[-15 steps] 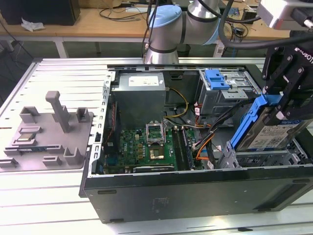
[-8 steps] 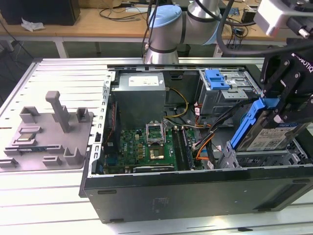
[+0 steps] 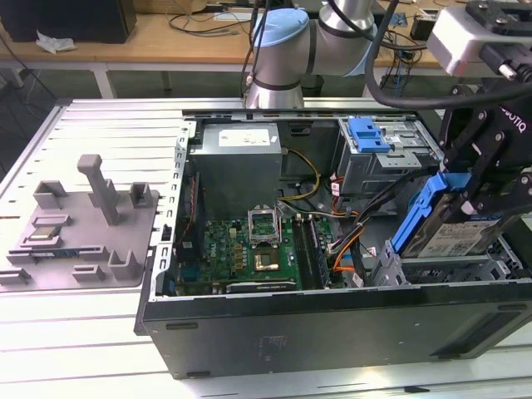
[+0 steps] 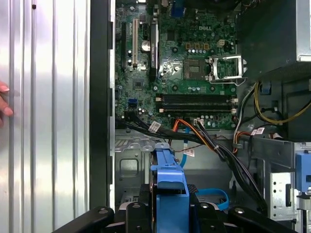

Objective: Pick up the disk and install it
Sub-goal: 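Insert the disk into the insertion slot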

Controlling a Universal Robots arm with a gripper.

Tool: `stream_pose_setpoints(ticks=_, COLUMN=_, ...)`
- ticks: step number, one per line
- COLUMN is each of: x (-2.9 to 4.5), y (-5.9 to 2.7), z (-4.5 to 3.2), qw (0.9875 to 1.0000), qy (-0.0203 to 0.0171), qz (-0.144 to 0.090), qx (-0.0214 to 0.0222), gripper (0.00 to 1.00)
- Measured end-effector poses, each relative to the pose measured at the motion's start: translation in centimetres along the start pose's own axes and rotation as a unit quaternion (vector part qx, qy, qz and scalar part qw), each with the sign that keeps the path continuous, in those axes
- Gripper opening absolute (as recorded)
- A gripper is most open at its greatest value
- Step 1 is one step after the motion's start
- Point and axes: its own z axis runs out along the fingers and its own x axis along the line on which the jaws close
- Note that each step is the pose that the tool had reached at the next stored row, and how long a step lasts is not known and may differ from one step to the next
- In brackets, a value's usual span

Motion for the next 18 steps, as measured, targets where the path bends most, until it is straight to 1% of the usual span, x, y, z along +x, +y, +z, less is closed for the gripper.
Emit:
stream_pose_setpoints(ticks=4, x=0.02, y=-0.01, z=0.35, qw=1.0000, qy=0.0000, qz=0.000, qx=0.0000, gripper=0.37)
stream_pose_setpoints(ticks=5, x=0.05, y=-0.02, z=0.68, qw=1.0000, qy=0.0000, qz=0.000, qx=0.0000, gripper=0.37)
stream_pose_setpoints(ticks=6, x=0.06, y=-0.02, z=0.79, qw=1.0000, qy=0.0001, qz=0.000, qx=0.0000, gripper=0.37)
stream_pose_setpoints(ticks=8, x=0.05, y=-0.03, z=0.82, qw=1.0000, qy=0.0001, qz=0.000, qx=0.0000, gripper=0.37)
stream_pose_setpoints(ticks=11, x=0.08, y=-0.03, z=1.12, qw=1.0000, qy=0.0001, qz=0.000, qx=0.0000, gripper=0.37)
stream_pose_setpoints(ticks=13, x=0.08, y=-0.04, z=1.18, qw=1.0000, qy=-0.0001, qz=0.000, qx=0.0000, gripper=0.37)
stream_pose_setpoints(ticks=14, x=0.08, y=-0.04, z=1.19, qw=1.0000, qy=-0.0001, qz=0.000, qx=0.0000, gripper=0.38)
stream_pose_setpoints(ticks=15, x=0.08, y=-0.04, z=1.19, qw=1.0000, qy=0.0000, qz=0.000, qx=0.0000, gripper=0.50)
stream_pose_setpoints(ticks=16, x=0.08, y=-0.04, z=1.18, qw=1.0000, qy=0.0000, qz=0.000, qx=0.0000, gripper=0.50)
stream_pose_setpoints(ticks=17, x=0.08, y=-0.04, z=1.19, qw=1.0000, qy=0.0000, qz=0.000, qx=0.0000, gripper=0.56)
stream_pose_setpoints(ticks=18, x=0.08, y=-0.04, z=1.19, qw=1.0000, qy=0.0001, qz=0.000, qx=0.0000, gripper=0.56)
